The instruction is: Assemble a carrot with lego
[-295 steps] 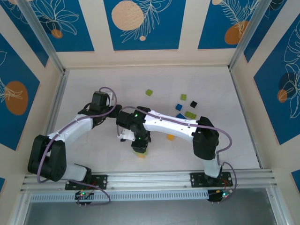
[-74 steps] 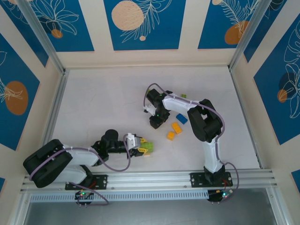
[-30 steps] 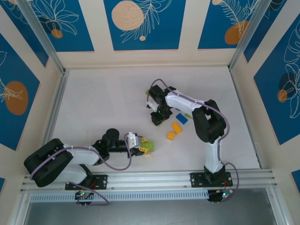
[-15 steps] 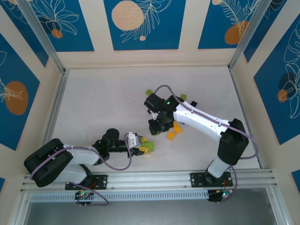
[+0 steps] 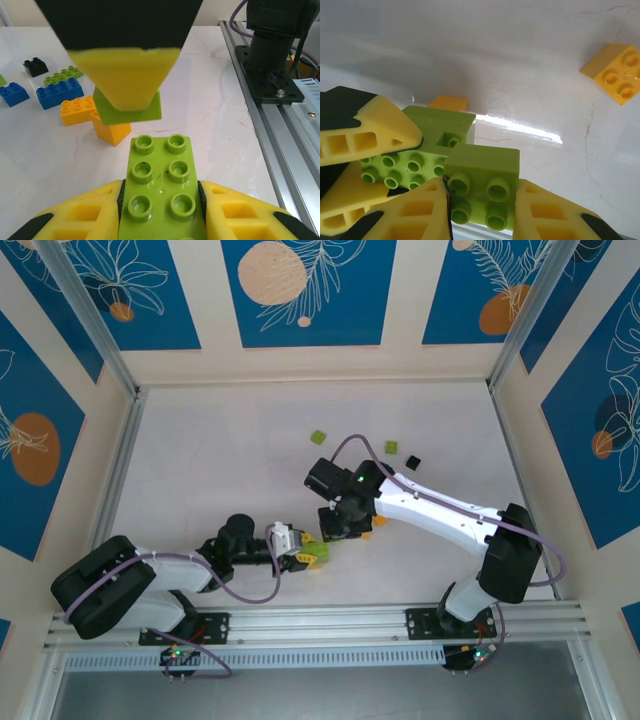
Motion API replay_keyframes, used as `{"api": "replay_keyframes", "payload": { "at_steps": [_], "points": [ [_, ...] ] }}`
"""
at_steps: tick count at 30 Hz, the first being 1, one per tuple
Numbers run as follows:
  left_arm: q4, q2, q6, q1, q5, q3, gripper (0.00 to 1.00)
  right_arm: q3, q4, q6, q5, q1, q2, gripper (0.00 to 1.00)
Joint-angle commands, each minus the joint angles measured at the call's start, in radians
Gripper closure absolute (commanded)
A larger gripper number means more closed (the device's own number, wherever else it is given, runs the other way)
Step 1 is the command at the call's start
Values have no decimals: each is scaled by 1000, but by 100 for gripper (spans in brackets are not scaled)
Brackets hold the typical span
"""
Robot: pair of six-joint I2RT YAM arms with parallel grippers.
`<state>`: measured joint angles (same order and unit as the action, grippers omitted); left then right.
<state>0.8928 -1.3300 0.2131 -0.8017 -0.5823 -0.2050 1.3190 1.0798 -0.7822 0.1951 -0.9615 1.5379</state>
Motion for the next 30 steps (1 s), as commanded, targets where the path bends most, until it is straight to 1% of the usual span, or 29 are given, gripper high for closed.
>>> {"api": "replay_keyframes", "payload": {
  "at_steps": [1, 9, 19, 30],
  "points": [
    [-55, -6, 29, -1, 30, 7, 73, -1, 29, -26, 0, -6, -28, 73],
    [-60, -12, 30, -1, 32, 4, 73, -46, -36, -58, -61, -27, -54, 73],
    [-60, -11, 29, -1, 31, 4, 73, -40, -74, -65, -78, -44, -42, 73],
    [-63, -11, 28, -1, 34, 3, 73, -85, -95, -72, -80, -44, -34, 73]
  ]
}}
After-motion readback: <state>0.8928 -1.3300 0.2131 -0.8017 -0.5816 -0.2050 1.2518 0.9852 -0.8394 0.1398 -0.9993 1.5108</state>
